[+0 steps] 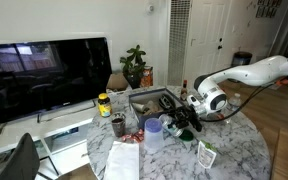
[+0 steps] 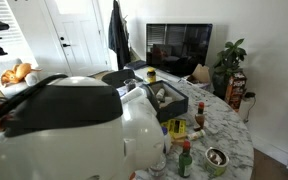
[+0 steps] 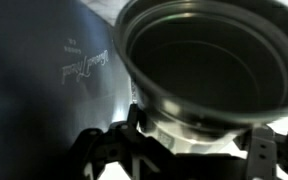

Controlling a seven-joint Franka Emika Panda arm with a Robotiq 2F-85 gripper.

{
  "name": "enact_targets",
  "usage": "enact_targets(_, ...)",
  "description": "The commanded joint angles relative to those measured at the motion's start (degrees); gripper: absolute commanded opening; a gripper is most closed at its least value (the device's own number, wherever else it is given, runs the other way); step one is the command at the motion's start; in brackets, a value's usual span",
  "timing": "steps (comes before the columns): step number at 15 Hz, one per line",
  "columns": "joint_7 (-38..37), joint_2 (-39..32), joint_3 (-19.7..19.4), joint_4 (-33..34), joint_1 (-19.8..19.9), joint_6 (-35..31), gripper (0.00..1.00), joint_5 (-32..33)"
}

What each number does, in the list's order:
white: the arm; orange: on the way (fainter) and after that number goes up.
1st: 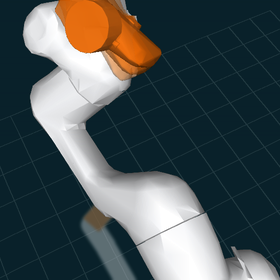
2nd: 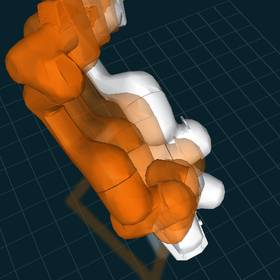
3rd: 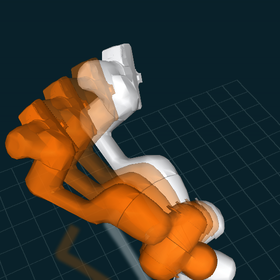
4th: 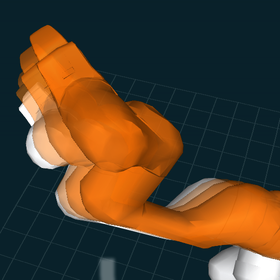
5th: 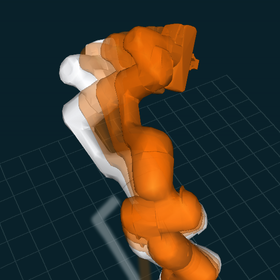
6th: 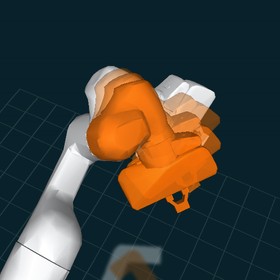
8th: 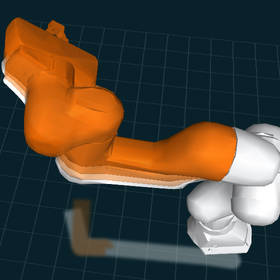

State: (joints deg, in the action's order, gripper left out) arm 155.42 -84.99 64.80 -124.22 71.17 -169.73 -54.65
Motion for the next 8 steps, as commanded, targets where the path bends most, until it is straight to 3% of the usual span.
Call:
enact_targets(1,2.8,-0.4,0.1,0.5,-0.5,-0.2,0.56,-3.4)
enact_targets(8,2.8,-0.3,-1.1,1.0,-0.4,8.7,0.56,-5.5)
